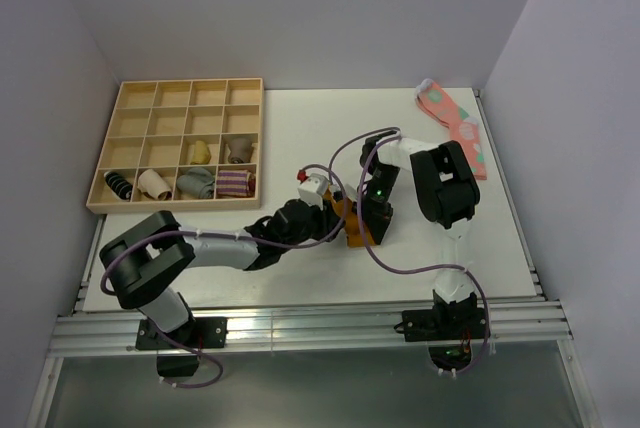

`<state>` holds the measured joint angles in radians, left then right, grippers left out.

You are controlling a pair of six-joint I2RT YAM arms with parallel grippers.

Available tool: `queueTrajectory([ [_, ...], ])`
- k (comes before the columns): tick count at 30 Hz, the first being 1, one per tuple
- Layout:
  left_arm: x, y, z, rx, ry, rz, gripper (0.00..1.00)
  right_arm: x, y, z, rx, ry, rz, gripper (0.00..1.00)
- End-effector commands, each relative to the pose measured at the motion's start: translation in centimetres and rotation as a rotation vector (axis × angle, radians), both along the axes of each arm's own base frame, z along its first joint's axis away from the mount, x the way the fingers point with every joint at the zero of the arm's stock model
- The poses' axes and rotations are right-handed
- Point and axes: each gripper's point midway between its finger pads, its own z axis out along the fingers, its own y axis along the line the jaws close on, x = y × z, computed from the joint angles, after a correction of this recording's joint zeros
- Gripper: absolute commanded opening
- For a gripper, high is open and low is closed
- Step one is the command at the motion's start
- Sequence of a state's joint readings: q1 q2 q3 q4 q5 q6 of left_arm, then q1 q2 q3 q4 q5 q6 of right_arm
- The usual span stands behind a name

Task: Roll the socks
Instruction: Roll the sock at the center of the board.

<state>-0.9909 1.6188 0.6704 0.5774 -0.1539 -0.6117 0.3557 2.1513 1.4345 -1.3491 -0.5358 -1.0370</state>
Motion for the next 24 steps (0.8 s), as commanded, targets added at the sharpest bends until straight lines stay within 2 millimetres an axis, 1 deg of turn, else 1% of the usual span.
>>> queueTrajectory([
  [1, -1.0, -2.4, 2.5, -0.041, -0.135, -0.099, 0.37, -1.1, -0.4, 0.8, -0.040, 0.084, 0.013, 0.05],
  [2, -1.3, -2.7, 2.1, -0.036, -0.132, -0.121, 0.38, -1.1, -0.4, 0.8, -0.041, 0.084, 0.012, 0.05],
  [3, -1.9, -3.3, 2.0, -0.038, -0.131, -0.164, 0.39, -1.1, -0.4, 0.8, -0.042, 0.083, 0.011, 0.05],
  [4, -2.0, -3.7, 2.1, -0.036, -0.133, -0.180, 0.40, -1.1, -0.4, 0.8, -0.041, 0.084, 0.012, 0.05],
  [6, -2.6, -4.4, 1.2, -0.005, -0.128, -0.227, 0.41, -1.1, -0.4, 0.8, -0.044, 0.086, 0.011, 0.05],
  [7, -2.6, -5.0, 1.5, -0.008, -0.134, -0.246, 0.41, -1.2, -0.4, 0.8, -0.043, 0.085, 0.010, 0.05],
  [8, -2.8, -5.1, 0.5, 0.019, -0.120, -0.259, 0.41, -1.2, -0.4, 0.8, -0.043, 0.085, 0.010, 0.05],
  [10, -2.9, -5.7, 0.2, 0.035, -0.128, -0.274, 0.41, -1.2, -0.4, 0.8, -0.044, 0.086, 0.010, 0.05],
  [11, -3.0, -5.8, -0.2, 0.041, -0.127, -0.280, 0.42, -1.2, -0.4, 0.8, -0.044, 0.087, 0.008, 0.05],
  [15, -2.9, -6.0, -0.7, 0.058, -0.137, -0.289, 0.43, -1.2, -0.5, 0.8, -0.048, 0.088, 0.009, 0.05],
  [24, -2.7, -6.5, -2.9, 0.113, -0.122, -0.304, 0.43, -1.3, -0.5, 0.7, -0.050, 0.091, 0.008, 0.05],
])
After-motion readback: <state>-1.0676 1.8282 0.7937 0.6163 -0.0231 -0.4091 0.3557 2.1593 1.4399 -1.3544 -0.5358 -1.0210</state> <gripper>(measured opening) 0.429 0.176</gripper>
